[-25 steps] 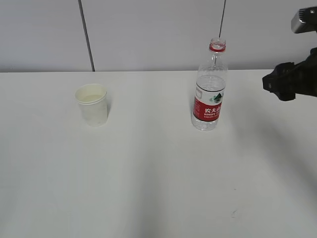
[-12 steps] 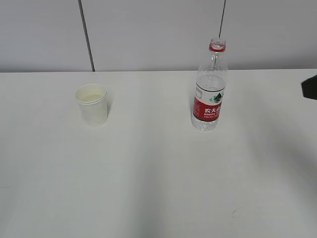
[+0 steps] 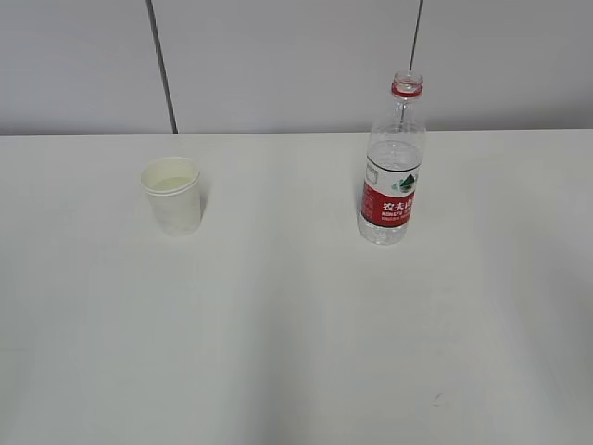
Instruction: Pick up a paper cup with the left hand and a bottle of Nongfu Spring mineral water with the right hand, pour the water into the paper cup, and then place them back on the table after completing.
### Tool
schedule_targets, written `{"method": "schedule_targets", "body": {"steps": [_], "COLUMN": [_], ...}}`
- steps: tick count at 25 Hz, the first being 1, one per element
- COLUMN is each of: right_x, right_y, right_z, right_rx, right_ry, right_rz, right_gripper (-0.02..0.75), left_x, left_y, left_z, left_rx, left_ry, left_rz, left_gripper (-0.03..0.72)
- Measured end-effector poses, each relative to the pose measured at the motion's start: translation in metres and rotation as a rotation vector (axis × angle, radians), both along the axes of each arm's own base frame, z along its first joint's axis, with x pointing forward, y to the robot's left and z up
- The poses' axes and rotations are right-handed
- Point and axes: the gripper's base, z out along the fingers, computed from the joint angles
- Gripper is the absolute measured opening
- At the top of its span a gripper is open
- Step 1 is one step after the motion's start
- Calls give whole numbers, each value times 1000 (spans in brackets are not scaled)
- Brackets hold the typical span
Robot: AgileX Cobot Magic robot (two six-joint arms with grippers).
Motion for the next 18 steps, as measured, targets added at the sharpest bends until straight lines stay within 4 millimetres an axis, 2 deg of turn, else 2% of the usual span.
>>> {"method": "schedule_targets", "body": {"steps": [4, 8, 11, 18], "right_x": [-34, -62, -76, -90], "right_y": [-5, -8, -11, -13], "right_z": [-7, -26, -43, -77], "right_rx": [28, 53, 54, 50], "right_ry": [-65, -112, -135, -138], "right_rz": [-13, -25, -29, -33], "right_gripper": [535, 535, 535, 534], "left_x": [0, 0, 0, 0], "left_y": [0, 0, 0, 0], "left_z": [0, 0, 0, 0], "left_rx": [0, 0, 0, 0], "left_ry": [0, 0, 0, 0], "left_rz": [0, 0, 0, 0], "left_gripper": [249, 249, 249, 249]}}
